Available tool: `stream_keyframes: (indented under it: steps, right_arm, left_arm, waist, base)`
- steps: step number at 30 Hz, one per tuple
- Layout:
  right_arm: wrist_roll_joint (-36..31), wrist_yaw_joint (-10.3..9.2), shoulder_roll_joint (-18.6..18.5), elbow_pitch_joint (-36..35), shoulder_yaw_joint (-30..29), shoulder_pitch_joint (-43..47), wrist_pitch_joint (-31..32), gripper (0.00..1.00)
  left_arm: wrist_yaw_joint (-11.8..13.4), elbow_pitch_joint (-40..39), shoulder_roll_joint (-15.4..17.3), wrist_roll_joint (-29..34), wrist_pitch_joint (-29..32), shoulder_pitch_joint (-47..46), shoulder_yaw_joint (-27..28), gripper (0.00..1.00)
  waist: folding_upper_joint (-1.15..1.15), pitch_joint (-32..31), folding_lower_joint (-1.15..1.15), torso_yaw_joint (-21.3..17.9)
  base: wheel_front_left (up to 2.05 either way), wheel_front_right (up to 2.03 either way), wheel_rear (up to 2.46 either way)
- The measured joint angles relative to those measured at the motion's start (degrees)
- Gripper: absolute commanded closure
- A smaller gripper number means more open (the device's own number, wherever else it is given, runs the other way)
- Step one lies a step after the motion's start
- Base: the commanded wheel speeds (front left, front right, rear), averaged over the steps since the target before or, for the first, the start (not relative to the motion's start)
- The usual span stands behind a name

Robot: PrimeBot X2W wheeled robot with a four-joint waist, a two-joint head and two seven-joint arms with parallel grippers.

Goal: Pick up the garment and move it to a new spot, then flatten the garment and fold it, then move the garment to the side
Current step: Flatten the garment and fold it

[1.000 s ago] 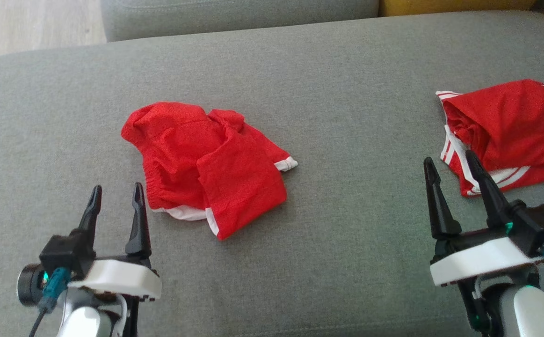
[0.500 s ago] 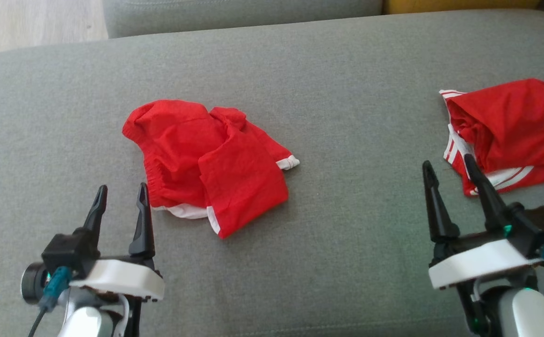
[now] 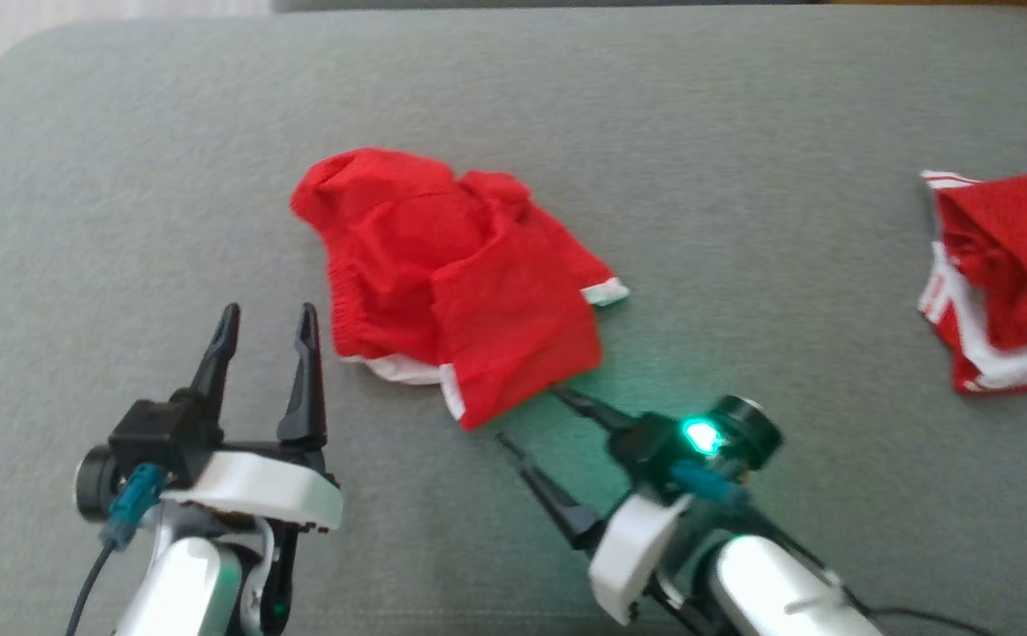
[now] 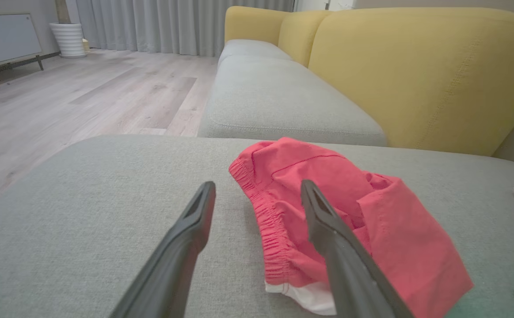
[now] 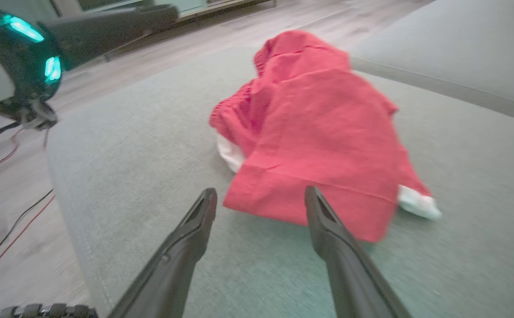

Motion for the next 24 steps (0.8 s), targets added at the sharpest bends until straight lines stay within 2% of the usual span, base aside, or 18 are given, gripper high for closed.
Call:
stream_keyframes:
  steps: [5,14,15,16,21,24]
  right_arm:
    - [0.1,0.0,-0.4,7.6,6.4,-6.1,-0.5,0.0]
    - [-5.3,0.0,1.3,20.4,7.6,-14.0,-1.5,0.0]
    - [-5.4,0.0,1.6,21.2,7.5,-14.3,-2.0,0.41]
    - [-5.4,0.0,1.9,21.9,7.3,-14.5,-2.4,1.0]
    - [-4.5,0.0,2.5,22.5,5.2,-14.8,-4.8,1.0]
    - [-2.7,0.0,2.7,20.3,3.4,-14.7,-6.2,1.0]
  left_arm:
    - [-0.4,1.2,-0.9,0.0,-1.0,-0.6,-0.1,0.0]
    - [-1.3,2.7,-2.5,-0.5,-2.1,-3.1,-0.1,0.0]
    - [-1.4,2.8,-2.6,-0.5,-2.1,-3.2,-0.1,0.0]
    - [-1.4,3.0,-2.8,-0.5,-2.3,-3.3,-0.1,0.0]
    - [-1.4,3.3,-3.6,-0.5,-2.5,-3.3,0.1,0.0]
    - [-1.7,3.4,-3.8,-0.4,-2.5,-3.3,0.3,0.0]
  waist:
    - [0.0,1.5,0.0,3.3]
    - [0.0,4.2,0.0,6.7]
    - [0.0,4.3,0.0,6.9]
    - [0.0,4.4,0.0,7.1]
    - [0.0,4.6,0.0,6.9]
    - [0.0,4.5,0.0,6.2]
  base:
    - [0.0,0.0,0.0]
    - [0.0,0.0,0.0]
    - [0.0,0.0,0.0]
    - [0.0,0.0,0.0]
    - [0.0,0.0,0.0]
    - [0.0,0.0,0.0]
